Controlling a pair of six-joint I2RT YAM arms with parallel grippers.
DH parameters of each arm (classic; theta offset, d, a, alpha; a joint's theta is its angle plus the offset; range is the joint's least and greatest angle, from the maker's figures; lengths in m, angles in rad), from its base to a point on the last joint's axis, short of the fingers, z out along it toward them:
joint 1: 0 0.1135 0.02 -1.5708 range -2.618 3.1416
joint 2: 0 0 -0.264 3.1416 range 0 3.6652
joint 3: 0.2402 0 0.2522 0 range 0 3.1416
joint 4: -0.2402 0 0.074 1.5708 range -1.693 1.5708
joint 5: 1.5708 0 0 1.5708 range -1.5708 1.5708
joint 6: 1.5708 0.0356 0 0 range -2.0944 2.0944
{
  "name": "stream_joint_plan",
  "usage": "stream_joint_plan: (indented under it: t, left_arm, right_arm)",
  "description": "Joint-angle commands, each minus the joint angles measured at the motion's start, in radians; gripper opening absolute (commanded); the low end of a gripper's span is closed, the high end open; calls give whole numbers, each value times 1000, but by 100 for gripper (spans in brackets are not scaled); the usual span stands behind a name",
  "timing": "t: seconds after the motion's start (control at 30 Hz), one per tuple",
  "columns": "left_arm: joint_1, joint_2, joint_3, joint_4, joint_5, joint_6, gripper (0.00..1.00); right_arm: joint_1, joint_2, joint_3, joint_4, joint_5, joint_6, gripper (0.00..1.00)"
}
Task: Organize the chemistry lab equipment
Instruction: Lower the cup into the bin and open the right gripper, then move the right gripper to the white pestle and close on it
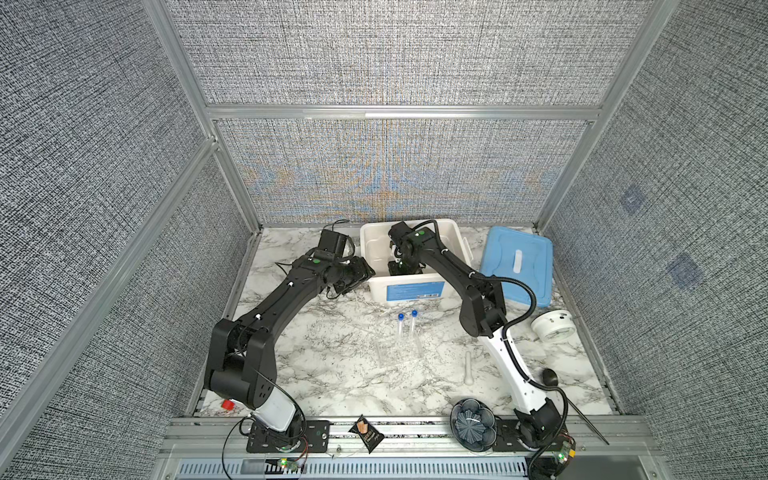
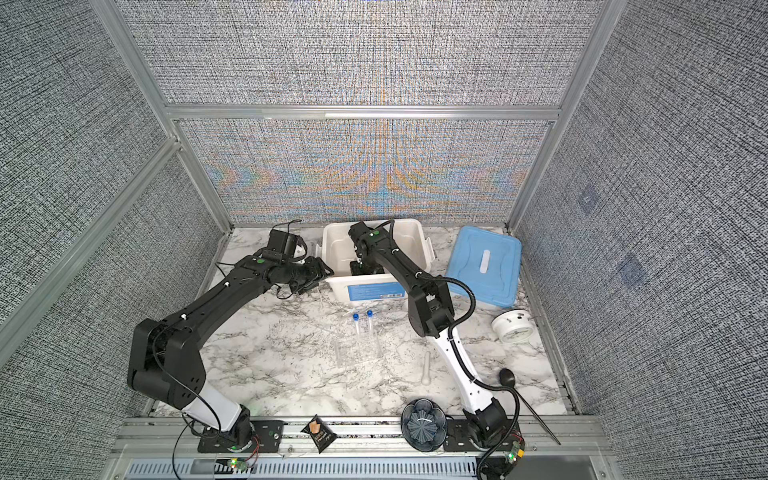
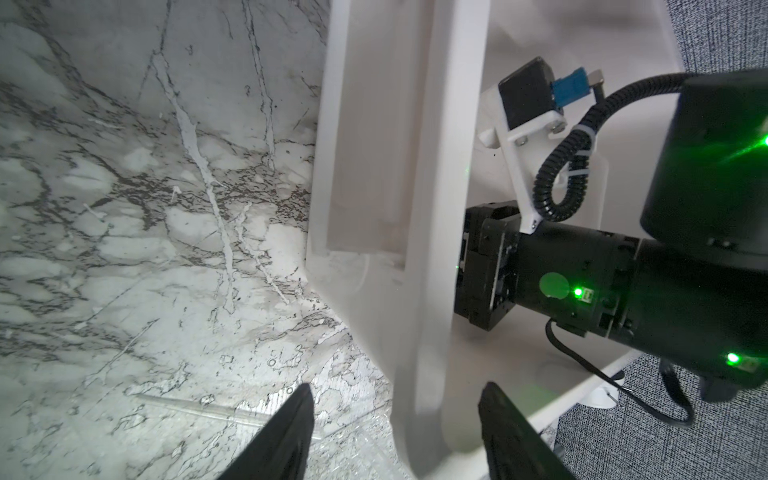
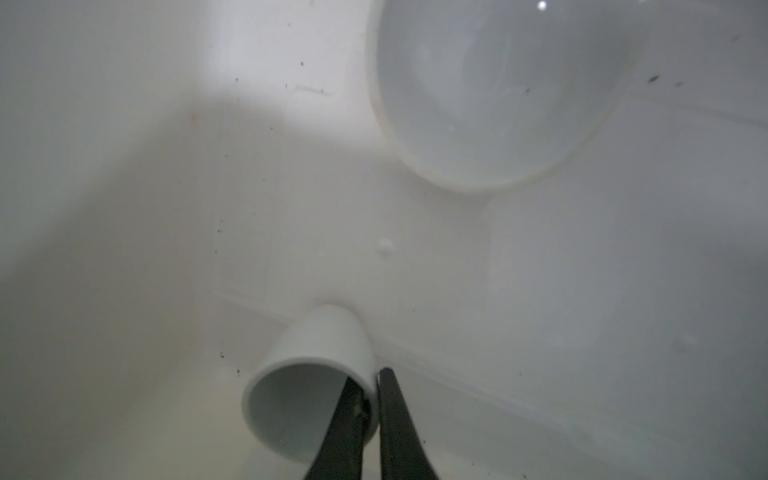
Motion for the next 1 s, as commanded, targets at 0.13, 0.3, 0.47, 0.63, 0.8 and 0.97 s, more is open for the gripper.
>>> stream_joint_plan:
  t: [0.13,0.3,0.47,0.63,0.8,0.97]
  left_arm:
    - [0,-61,4,-7,-73,6,65]
    - [11,-113,17,-21,-135,29,65]
    - [20,-160,17,-20,-254,84,66]
    - [45,-223,-10,-10,-456,128,69]
    - [70,-270,-43,37,-597,155,71]
    - [85,-286,-97,71,-686,131,73]
  right_arm:
    - [-7,-52,-24,20,-52,28,29]
    - [-18,-156,-68,64,-76,45,39]
    - [-27,-272,-92,99,-83,41,47]
    - [-51,-462,-232,195,-59,37,48]
    - [-89,-686,-438,269,-10,43,48]
    - [-122,-937,-689,262,107,29,49]
